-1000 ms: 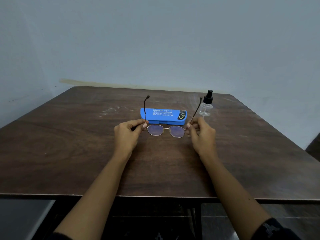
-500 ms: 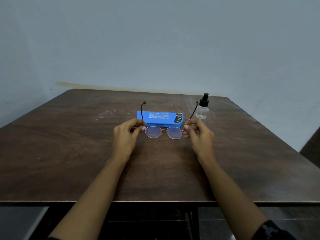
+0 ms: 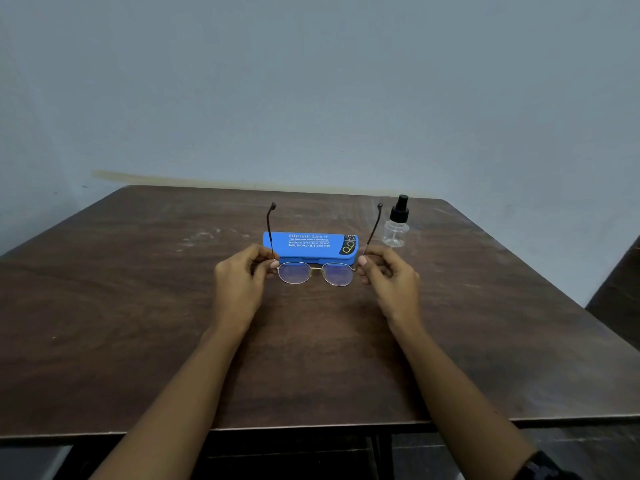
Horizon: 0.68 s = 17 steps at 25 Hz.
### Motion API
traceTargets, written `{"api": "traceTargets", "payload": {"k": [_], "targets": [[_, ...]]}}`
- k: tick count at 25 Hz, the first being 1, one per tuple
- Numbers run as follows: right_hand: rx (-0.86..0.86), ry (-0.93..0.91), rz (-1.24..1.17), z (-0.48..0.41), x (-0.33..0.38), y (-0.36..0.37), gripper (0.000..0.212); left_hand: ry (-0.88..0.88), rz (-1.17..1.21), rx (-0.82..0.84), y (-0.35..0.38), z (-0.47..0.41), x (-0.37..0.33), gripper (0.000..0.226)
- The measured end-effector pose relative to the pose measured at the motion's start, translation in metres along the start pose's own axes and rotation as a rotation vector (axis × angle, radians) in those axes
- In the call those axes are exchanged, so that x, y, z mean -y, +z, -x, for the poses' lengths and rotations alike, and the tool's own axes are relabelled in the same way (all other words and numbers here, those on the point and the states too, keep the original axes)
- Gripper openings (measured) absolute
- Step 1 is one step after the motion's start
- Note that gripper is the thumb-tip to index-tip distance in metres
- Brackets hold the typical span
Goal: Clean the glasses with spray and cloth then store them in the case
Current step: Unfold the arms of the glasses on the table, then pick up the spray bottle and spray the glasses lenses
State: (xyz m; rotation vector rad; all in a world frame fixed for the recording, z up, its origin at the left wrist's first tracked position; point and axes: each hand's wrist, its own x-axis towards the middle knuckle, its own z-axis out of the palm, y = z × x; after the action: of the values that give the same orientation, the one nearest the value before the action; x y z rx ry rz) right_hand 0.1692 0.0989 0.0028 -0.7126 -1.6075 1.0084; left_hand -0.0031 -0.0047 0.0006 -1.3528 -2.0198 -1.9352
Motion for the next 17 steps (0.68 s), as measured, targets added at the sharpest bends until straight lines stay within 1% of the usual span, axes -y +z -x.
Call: {"api": "traceTargets", "payload": {"k": [1, 2, 4, 6, 7, 8, 10, 13, 15, 17], "targets": [[-0.022, -0.022, 0.011, 0.001, 0.001, 0.000, 0.022, -0.002, -0.001, 0.001, 0.001, -0.001, 0.000, 0.011], [-0.080, -0.051, 0.020, 0.001, 0.002, 0.000, 0.023, -0.004, -0.002, 0.003, 0.001, -0.002, 0.000, 0.012], [-0.282, -0.130, 0.039, -0.003, 0.006, -0.003, 0.028, 0.002, -0.016, 0.009, 0.000, -0.003, 0.001, 0.012], [-0.452, -0.211, 0.146, -0.014, 0.010, -0.009, 0.030, 0.014, -0.039, 0.011, 0.000, -0.005, 0.002, 0.011], [-0.493, -0.226, 0.218, -0.021, 0.009, -0.011, 0.032, 0.010, -0.037, 0.011, 0.001, -0.006, 0.003, 0.011], [-0.501, -0.223, 0.280, -0.029, 0.007, -0.013, 0.039, 0.004, -0.032, 0.010, 0.001, -0.006, 0.003, 0.011], [-0.433, -0.204, 0.383, -0.041, 0.000, -0.016, 0.059, 0.003, -0.040, 0.004, 0.001, -0.006, 0.003, 0.011], [-0.247, -0.230, 0.553, -0.050, -0.014, -0.017, 0.087, -0.002, -0.059, 0.000, 0.002, -0.006, 0.003, 0.010], [-0.166, -0.262, 0.598, -0.055, -0.019, -0.017, 0.096, -0.023, -0.045, -0.009, 0.001, -0.006, 0.004, 0.010], [-0.102, -0.233, 0.630, -0.057, -0.020, -0.015, 0.096, -0.039, -0.024, -0.018, 0.001, -0.006, 0.004, 0.010]]}}
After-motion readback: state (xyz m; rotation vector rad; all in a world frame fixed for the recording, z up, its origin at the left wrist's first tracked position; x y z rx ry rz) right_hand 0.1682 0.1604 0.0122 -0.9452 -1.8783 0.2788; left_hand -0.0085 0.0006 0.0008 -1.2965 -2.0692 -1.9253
